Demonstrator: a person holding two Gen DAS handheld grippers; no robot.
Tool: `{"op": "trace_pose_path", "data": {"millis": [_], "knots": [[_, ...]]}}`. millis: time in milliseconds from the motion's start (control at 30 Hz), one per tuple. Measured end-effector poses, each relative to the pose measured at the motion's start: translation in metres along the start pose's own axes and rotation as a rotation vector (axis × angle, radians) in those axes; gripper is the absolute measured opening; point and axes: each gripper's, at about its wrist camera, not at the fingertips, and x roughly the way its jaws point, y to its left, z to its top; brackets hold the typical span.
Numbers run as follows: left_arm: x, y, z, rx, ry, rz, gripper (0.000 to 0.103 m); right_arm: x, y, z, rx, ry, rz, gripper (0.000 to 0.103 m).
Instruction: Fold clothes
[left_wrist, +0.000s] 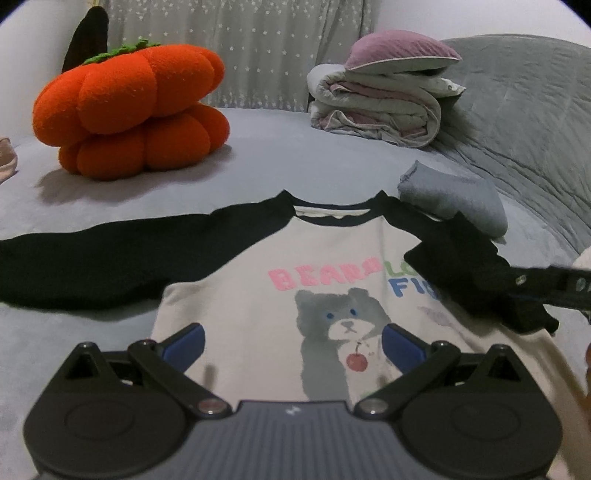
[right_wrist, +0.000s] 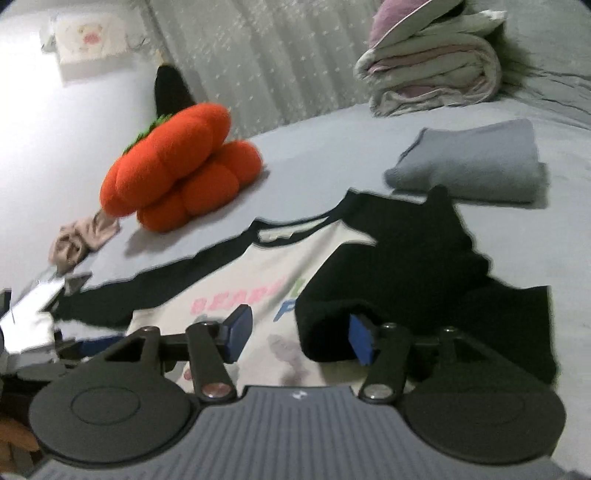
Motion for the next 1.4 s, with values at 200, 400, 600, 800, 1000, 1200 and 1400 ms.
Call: {"op": "trace_pose_path", "data": {"millis": [200, 400, 600, 800, 1000, 1200, 1400], "knots": [[-0.011, -0.024, 0.006, 0.061, -0.041, 0.007, 0.102, -0.029, -0.039, 0.014, 0.143, -0.079, -0.03, 0.06], [-0.007, -0.097, 0.014, 0.224, -0.067, -0.066, 0.102, -0.054, -0.081, 0.017, 0.246, -0.101, -0.112, 0.06], [0.011, -0.19, 0.01, 0.431, -0.073, -0.151, 0.096, -0.073, -0.111, 0.016, 0.364, -0.104, -0.2, 0.06], [0.045, -0.24, 0.007, 0.486, 0.003, -0.178, 0.086, -0.085, -0.133, 0.018, 0.471, -0.122, -0.217, 0.06], [0.071, -0.251, 0.005, 0.44, 0.058, -0.153, 0.052, -0.091, -0.145, 0.017, 0.543, -0.114, -0.226, 0.06], [0.067, -0.229, 0.018, 0.232, 0.063, -0.169, 0.002, -0.094, -0.149, 0.016, 0.58, -0.107, -0.207, 0.061], [0.039, -0.172, 0.041, 0.0, 0.021, -0.191, 0.0, -0.091, -0.147, 0.015, 0.565, -0.091, -0.204, 0.06]]}}
